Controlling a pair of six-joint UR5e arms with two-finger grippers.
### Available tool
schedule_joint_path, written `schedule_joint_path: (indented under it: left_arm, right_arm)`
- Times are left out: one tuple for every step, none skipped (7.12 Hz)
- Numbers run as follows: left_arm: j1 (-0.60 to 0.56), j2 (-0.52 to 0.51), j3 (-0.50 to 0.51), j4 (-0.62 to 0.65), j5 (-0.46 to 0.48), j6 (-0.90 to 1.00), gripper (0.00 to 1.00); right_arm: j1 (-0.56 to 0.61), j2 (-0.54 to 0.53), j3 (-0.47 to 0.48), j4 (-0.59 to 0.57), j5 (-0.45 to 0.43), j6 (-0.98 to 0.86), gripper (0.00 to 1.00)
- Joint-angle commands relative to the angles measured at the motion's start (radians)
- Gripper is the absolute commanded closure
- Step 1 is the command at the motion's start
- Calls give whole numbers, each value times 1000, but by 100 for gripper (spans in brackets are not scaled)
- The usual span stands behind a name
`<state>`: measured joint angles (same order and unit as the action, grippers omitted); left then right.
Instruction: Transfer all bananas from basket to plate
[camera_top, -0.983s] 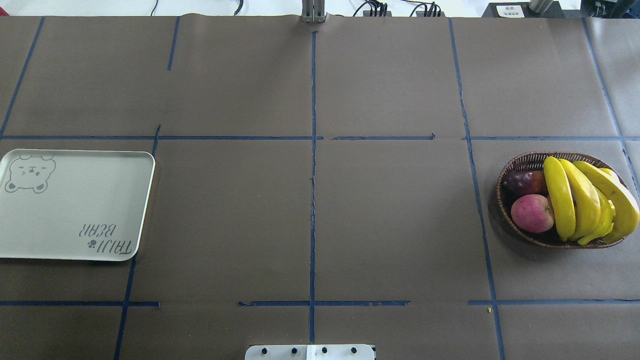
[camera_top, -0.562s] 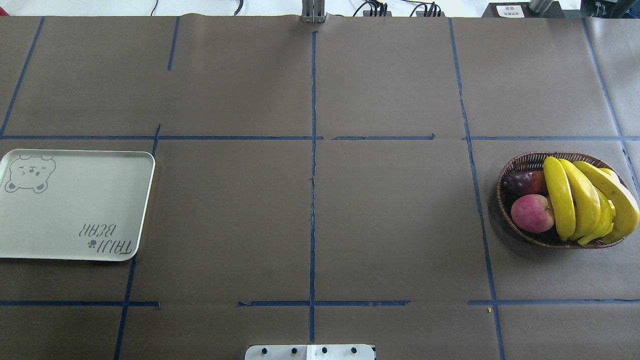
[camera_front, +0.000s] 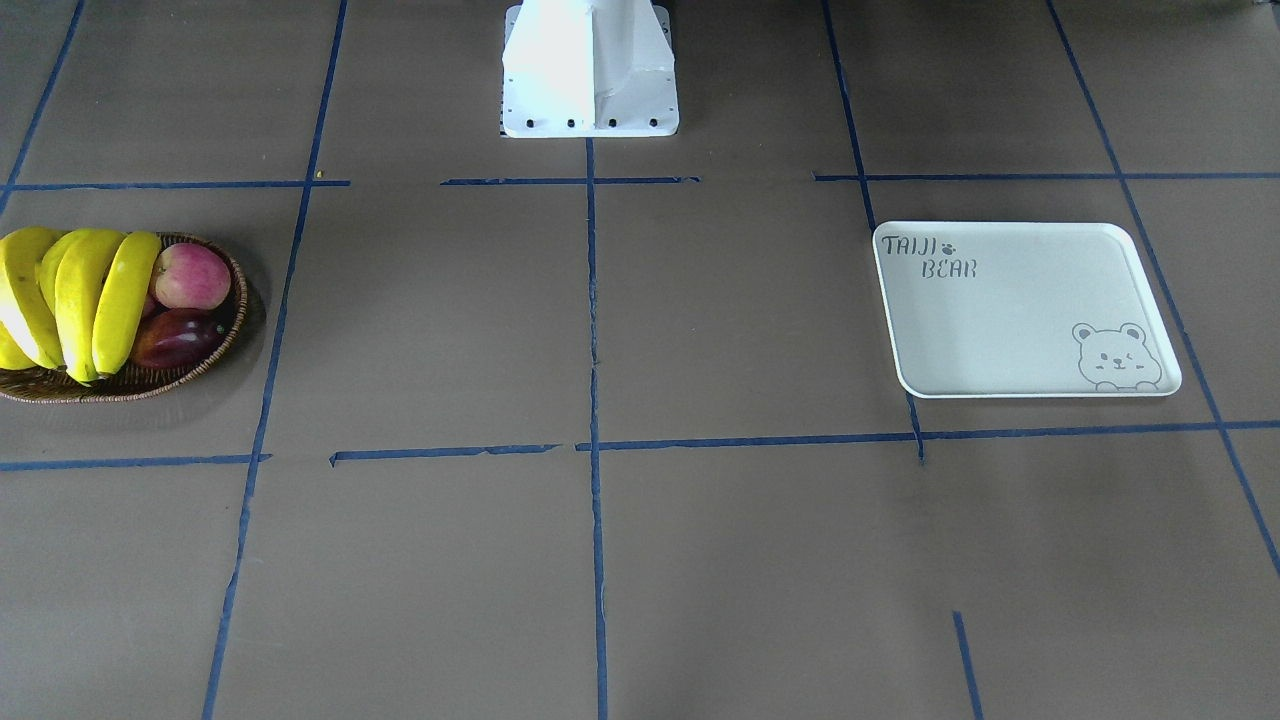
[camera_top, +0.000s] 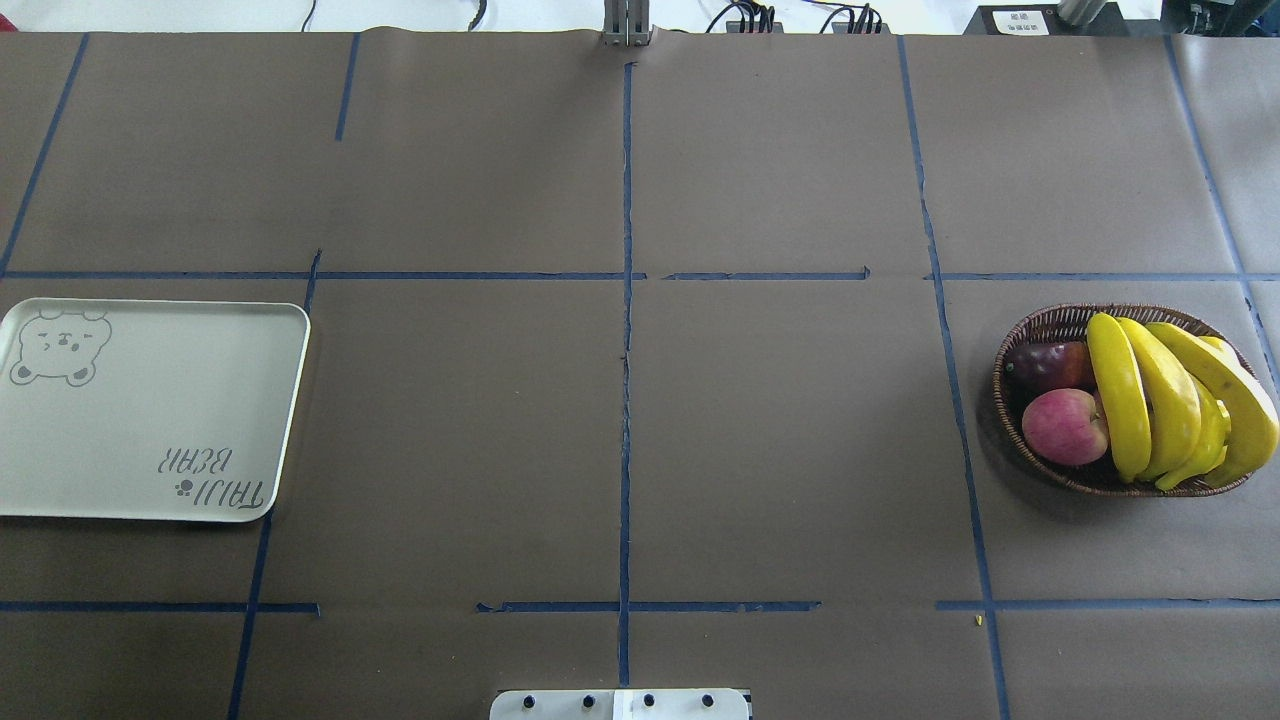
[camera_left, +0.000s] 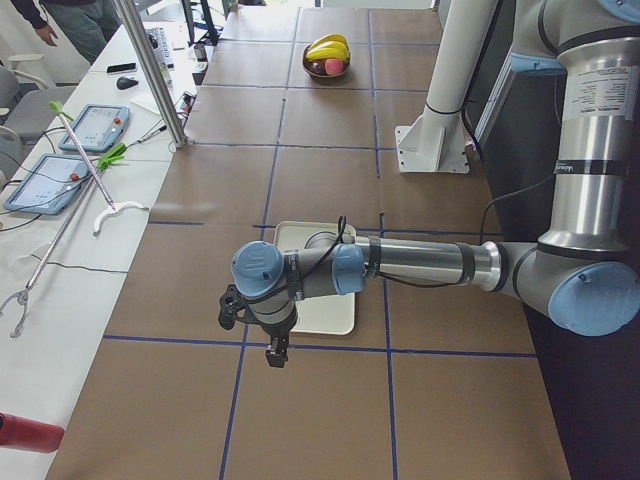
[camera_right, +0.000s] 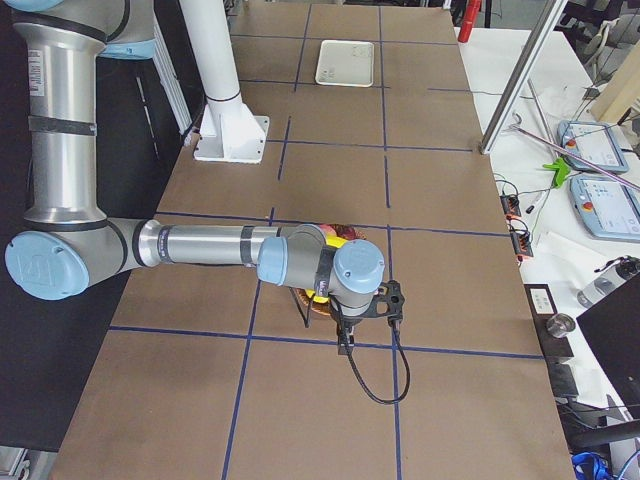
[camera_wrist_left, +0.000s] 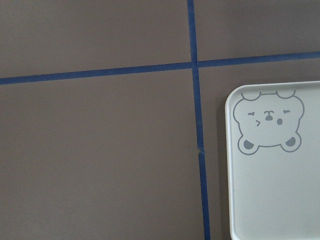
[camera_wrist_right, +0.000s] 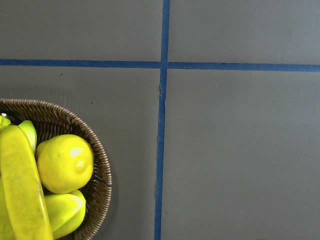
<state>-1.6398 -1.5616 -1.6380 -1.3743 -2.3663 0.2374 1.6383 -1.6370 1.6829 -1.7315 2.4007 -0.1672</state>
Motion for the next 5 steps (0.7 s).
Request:
schedule_joint_path:
  left_arm:
    - [0, 0, -3, -3, -1, 2, 0]
    - [0, 0, -26, -15, -1, 0, 0]
    - [2, -5, -49, -22, 2, 0, 0]
    - [2, 1, -81, -43, -1, -1, 0]
    - [2, -2, -86, -46, 1, -26, 0]
  right_arm:
    - [0, 0, 4, 1, 0, -2, 0]
    - [0, 2, 15, 1, 0, -2, 0]
    - [0, 3, 24, 1, 0, 0, 0]
    - [0, 11, 30, 1, 0, 3, 0]
    - [0, 43, 38, 1, -9, 2, 0]
